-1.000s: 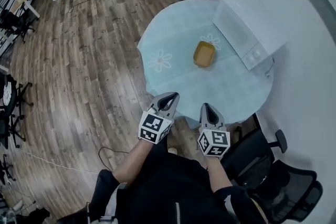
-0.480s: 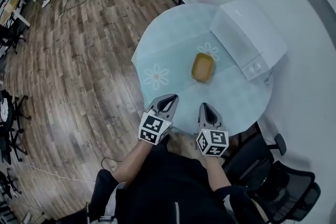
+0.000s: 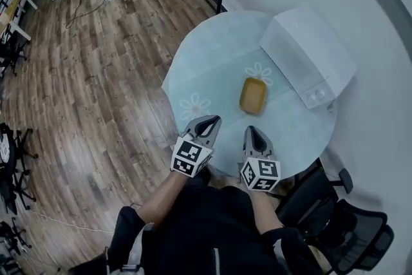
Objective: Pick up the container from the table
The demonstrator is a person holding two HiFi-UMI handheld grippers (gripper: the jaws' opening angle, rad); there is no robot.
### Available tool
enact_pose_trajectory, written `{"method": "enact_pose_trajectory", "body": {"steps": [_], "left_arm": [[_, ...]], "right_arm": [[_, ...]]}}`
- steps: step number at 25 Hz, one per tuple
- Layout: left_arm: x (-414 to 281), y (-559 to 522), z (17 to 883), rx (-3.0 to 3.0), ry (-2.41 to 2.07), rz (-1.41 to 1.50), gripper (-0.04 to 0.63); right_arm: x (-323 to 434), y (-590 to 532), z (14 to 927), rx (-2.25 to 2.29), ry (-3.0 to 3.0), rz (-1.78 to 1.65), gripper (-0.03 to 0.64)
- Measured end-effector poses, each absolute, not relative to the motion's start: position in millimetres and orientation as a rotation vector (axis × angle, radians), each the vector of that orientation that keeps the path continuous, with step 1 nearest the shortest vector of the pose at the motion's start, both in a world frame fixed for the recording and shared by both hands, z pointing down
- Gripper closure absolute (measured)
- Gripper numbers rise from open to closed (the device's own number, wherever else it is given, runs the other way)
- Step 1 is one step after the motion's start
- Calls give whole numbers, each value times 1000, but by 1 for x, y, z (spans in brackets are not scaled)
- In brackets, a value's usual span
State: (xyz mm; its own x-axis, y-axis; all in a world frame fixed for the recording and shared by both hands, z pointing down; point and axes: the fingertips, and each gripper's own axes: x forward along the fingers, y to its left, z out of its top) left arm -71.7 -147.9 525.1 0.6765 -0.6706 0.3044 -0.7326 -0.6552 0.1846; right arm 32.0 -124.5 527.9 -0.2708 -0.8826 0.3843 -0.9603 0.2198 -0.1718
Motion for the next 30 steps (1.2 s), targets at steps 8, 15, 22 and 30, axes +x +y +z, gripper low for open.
{"method": "enact_pose_trajectory", "body": {"steps": [8,15,22,30], "left_arm": [[-74,-170,530,2607,-1082,294,578],[-61,-174,529,2621,-1066,302,577],[-53,-175,521,2618,-1102,302,577],[-47,-172,517,2606,-1144,305,578]], "right_arm": [[30,-137,532,1784,-2251,569,592],[40,-144,530,1806,-2257,566,592],[47,-151,524,1780,-2297,558,592],[62,-154,530,1772,-2303,563,592]]}}
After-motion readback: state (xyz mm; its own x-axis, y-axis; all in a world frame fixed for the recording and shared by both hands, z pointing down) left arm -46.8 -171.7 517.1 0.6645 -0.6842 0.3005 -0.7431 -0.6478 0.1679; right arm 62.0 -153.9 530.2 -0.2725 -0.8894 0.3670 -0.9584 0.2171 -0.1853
